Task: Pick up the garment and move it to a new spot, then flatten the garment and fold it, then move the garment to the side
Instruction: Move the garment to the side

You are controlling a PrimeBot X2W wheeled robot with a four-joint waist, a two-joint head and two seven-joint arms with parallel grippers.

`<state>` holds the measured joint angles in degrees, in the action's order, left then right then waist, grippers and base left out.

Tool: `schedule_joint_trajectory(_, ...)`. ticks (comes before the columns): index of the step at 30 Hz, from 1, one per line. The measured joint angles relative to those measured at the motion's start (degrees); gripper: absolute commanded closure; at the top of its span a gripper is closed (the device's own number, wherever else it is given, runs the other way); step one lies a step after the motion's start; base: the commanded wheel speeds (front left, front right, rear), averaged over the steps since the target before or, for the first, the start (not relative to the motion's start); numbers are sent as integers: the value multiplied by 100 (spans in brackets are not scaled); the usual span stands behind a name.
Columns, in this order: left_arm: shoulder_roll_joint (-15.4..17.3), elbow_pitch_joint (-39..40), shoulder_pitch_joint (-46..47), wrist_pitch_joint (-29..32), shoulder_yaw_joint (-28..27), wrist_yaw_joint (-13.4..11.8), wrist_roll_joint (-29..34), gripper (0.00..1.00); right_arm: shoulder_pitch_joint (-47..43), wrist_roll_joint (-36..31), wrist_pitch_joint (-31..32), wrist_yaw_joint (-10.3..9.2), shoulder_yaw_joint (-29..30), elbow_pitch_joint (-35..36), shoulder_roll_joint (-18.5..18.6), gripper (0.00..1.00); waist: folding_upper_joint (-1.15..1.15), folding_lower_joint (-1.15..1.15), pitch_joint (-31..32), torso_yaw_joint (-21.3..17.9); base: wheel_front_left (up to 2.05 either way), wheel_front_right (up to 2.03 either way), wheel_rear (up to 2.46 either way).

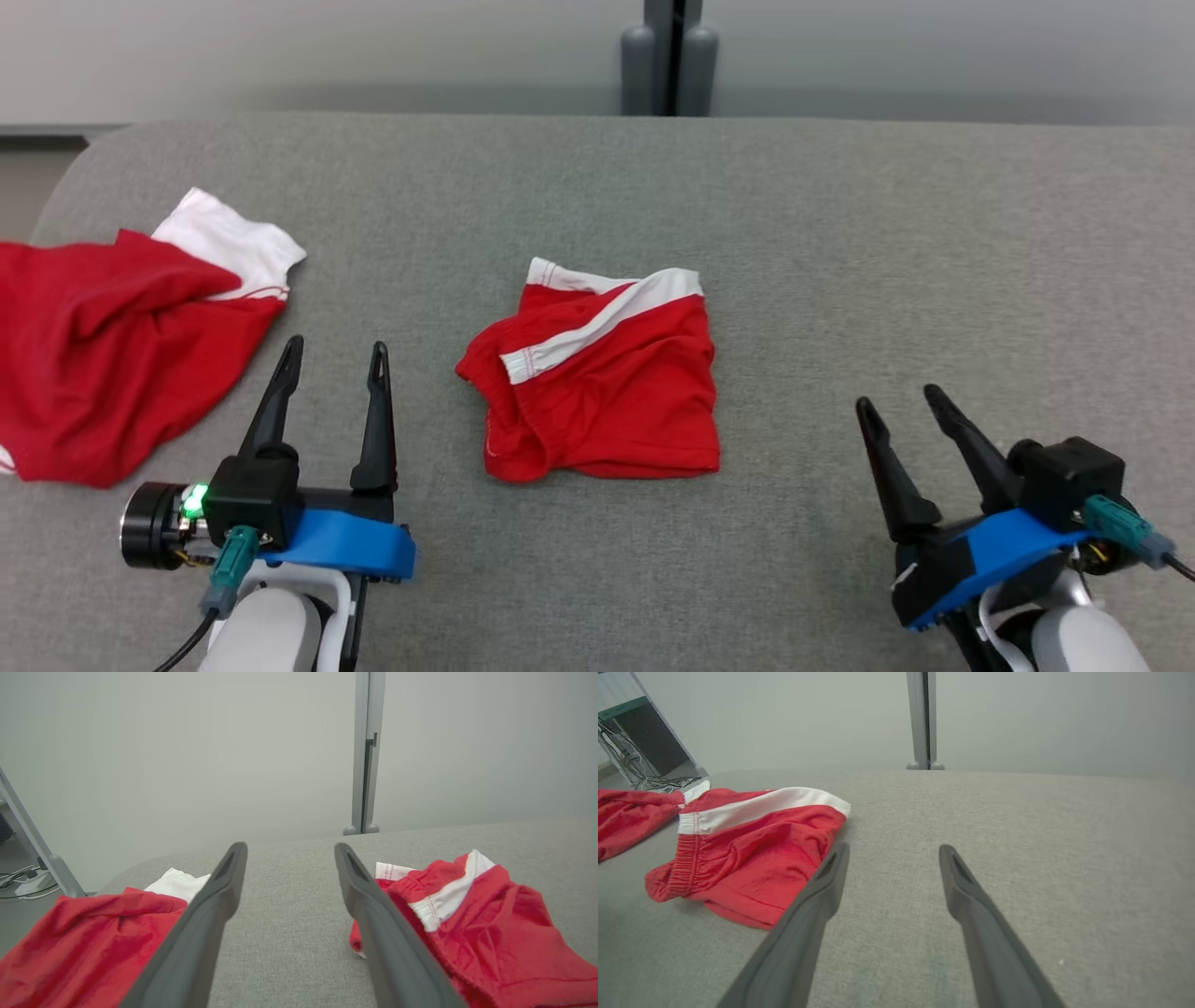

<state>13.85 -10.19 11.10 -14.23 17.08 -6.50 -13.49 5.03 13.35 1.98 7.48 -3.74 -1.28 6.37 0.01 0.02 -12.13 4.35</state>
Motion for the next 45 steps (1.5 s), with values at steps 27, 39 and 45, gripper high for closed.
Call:
schedule_joint_trajectory(27,-370,289,345,-76,-249,100,312,0,1872,1004,-513,1,-1846,-2609,168,100,-1,-2,-640,544,0,0,0)
schedule_joint_trajectory(39,-237,433,201,-75,-307,192,490,0,1828,1418,-922,1,-1959,-2744,577,100,-1,-1,-679,-647,0,0,0)
schedule_joint_trajectory(45,-175,533,337,-60,-193,234,571,0,1932,1667,-1085,1,-1870,-3020,888,100,-1,-2,-755,-1347,0,0,0)
